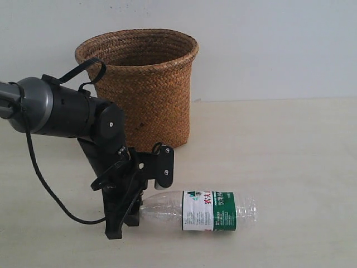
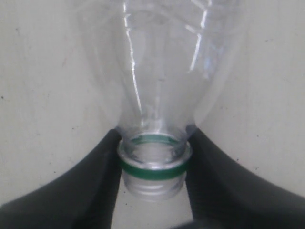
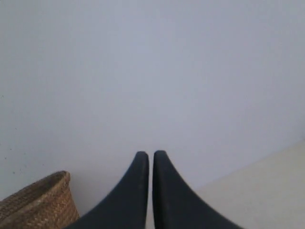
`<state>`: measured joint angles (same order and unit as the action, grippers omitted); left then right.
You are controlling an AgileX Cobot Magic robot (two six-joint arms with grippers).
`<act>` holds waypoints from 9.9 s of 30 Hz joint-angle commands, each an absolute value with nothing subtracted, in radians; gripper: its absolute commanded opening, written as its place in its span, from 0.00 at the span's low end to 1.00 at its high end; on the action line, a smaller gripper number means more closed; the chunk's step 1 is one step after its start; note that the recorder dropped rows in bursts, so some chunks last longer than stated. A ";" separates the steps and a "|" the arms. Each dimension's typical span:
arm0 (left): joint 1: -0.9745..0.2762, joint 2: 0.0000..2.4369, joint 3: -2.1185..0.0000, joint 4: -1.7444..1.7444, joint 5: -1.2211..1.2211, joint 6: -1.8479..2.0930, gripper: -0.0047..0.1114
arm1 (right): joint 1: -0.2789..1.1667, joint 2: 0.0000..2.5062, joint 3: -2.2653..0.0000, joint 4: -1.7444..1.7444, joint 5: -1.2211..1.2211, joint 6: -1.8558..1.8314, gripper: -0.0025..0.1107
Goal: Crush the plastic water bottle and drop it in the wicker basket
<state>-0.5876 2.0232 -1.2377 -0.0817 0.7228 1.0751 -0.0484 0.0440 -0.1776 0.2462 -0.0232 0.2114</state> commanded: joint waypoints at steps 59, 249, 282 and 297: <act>-0.522 2.020 -1.240 -0.142 0.901 0.973 0.07 | 0.445 1.588 -1.268 0.290 0.833 -0.922 0.02; -0.474 1.963 -1.209 -0.203 0.905 0.998 0.07 | 0.619 2.110 -1.346 0.182 0.850 -0.165 0.02; -0.474 1.946 -1.209 -0.199 0.893 1.003 0.07 | 0.619 0.959 -1.081 -0.084 0.776 -0.103 0.02; -0.474 1.834 -1.209 -0.191 0.894 1.003 0.07 | 0.619 0.104 -0.339 0.016 0.510 -0.076 0.02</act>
<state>-0.4767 1.8579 -1.2133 -0.1917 0.8889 1.0034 0.6179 0.2159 -0.4334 -0.0221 0.5280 -0.0885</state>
